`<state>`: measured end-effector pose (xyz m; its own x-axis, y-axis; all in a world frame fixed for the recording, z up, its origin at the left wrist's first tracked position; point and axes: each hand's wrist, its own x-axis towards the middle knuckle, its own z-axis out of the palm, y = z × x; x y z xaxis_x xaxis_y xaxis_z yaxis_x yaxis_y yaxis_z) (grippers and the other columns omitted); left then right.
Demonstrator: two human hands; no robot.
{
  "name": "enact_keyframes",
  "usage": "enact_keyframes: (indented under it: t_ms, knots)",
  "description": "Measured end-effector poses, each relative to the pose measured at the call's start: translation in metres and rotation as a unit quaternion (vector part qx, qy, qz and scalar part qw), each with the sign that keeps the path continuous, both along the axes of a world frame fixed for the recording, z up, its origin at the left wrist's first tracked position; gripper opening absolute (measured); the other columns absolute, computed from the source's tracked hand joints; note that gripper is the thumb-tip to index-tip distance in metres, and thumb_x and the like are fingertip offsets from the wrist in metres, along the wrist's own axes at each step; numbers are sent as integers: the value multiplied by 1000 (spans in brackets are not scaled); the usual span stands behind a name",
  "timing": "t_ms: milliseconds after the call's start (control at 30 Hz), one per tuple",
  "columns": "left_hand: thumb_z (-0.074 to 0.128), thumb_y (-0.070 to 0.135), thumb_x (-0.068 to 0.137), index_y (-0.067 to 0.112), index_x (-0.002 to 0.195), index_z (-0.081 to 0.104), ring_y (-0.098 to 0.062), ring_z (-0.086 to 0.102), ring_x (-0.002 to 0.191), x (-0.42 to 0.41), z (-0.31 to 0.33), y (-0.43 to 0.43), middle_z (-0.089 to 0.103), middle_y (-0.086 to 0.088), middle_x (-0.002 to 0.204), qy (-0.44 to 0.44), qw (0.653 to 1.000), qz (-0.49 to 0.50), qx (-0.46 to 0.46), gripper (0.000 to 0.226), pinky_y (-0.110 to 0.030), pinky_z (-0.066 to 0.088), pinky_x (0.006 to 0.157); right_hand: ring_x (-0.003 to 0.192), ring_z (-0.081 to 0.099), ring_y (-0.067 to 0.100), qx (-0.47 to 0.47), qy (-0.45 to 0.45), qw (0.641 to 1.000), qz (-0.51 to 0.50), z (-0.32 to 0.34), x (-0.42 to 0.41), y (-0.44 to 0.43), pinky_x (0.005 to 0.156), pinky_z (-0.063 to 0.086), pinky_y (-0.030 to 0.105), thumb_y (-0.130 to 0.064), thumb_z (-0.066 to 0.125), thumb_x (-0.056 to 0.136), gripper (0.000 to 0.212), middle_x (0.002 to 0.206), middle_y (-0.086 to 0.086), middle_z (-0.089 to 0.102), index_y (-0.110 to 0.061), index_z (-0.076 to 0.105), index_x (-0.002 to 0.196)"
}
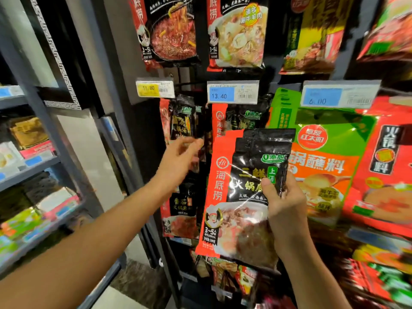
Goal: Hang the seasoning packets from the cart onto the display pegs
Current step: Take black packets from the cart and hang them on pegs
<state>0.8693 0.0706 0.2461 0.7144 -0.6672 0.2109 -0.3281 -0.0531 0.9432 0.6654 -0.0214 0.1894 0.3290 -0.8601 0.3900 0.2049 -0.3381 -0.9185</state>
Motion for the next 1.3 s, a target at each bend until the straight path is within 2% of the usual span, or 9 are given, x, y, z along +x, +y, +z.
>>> enact_keyframes:
  t_ms: [267, 400, 533, 600, 633, 667, 933, 1200, 1300]
  knots:
    - [87, 24, 80, 37, 114, 50, -21, 69, 105, -68, -13, 5, 70, -4, 113, 5, 999, -48, 13, 52, -42, 55, 97, 98, 71, 7, -15, -16, 1000, -7, 13, -16, 9, 88, 54, 23, -10, 72, 95, 21, 98, -12, 75, -11, 66, 116]
    - [84, 15, 83, 18, 124, 50, -20, 70, 98, -83, -16, 11, 70, -9, 111, 70, 996, -32, -36, 54, -36, 54, 88, 109, 66, 9, 36, -3, 999, -2, 17, -34, 10, 100, 52, 32, -48, 58, 102, 21, 112, -7, 73, -34, 70, 110]
    - [83, 13, 84, 26, 141, 37, -9, 66, 103, -80, -13, 11, 63, 6, 121, 24, 996, -3, -90, 75, -24, 51, 90, 83, 56, 8, 36, 19, 998, -45, 21, -53, 8, 70, 40, 4, -20, 46, 110, 17, 92, -9, 62, -25, 61, 102]
    - [80, 11, 87, 39, 149, 26, -9, 67, 104, -67, -10, 10, 61, 6, 124, -18, 993, -10, -115, 87, -28, 52, 97, 81, 55, 22, 23, 15, 997, -77, 19, -61, 4, 73, 41, 23, -21, 47, 110, 19, 91, 0, 62, -11, 64, 111]
    - [78, 10, 88, 43, 151, 24, -12, 68, 104, -60, -8, 9, 63, 4, 123, -39, 992, -19, -122, 89, -31, 53, 99, 80, 52, 25, 8, 4, 996, -92, 16, -62, 4, 74, 38, 33, -26, 49, 109, 27, 125, 8, 34, -5, 65, 108]
    - [76, 8, 90, 44, 153, 22, -15, 68, 104, -54, -7, 7, 64, 4, 121, -55, 990, -29, -125, 90, -34, 54, 100, 74, 49, 20, -7, -10, 994, -109, 14, -63, 3, 71, 34, 35, -32, 48, 105, 29, 83, -5, 36, -8, 64, 100]
    - [61, -1, 99, 36, 161, 10, 18, 55, 96, -21, -3, -10, 48, 59, 108, -159, 975, -84, -128, 89, -12, 45, 90, 72, 40, 13, -12, -41, 983, -176, 12, -62, -7, 65, 37, 21, -20, 48, 108, 26, 84, 19, 50, -1, 56, 93]
    - [64, -2, 94, 20, 140, 52, -1, 60, 116, -12, 10, -28, 58, 6, 134, -156, 969, -82, -173, 52, -21, 49, 101, 106, 59, 16, 19, -41, 988, -148, 18, -63, -10, 98, 45, 25, -33, 48, 107, 40, 117, 24, 64, 3, 62, 119]
    - [67, 2, 94, 23, 142, 54, -7, 65, 113, -9, 13, -31, 62, 4, 133, -117, 974, -76, -181, 53, -24, 53, 96, 92, 59, 0, 30, -24, 988, -148, 23, -67, -10, 83, 42, 13, -23, 47, 110, 25, 106, 13, 63, -4, 63, 112]
